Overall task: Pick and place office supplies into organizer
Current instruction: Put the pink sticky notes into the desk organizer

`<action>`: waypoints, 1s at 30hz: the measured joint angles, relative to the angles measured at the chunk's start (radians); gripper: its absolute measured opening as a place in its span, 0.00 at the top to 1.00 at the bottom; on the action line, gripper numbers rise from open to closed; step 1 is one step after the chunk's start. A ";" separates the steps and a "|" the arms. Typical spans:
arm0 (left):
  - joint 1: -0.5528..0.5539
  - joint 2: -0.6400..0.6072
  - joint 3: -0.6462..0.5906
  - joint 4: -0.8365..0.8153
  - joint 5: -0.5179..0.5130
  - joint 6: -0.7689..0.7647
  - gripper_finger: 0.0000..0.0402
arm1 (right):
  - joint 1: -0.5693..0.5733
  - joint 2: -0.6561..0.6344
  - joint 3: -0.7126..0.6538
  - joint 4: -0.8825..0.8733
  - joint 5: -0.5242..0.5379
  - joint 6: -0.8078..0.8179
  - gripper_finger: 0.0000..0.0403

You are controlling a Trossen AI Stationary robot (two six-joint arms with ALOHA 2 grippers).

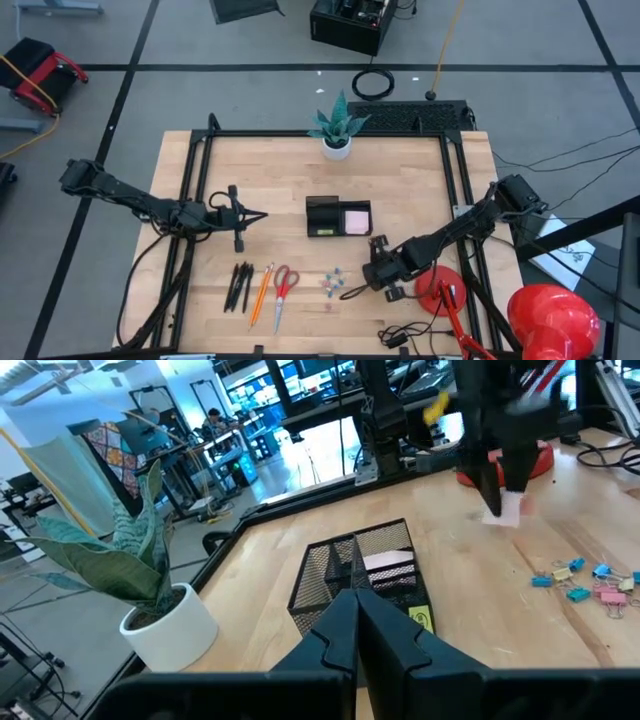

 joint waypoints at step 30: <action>0.000 0.000 0.000 -0.026 0.000 0.002 0.96 | -0.462 0.001 0.089 -0.028 -0.006 -0.377 0.78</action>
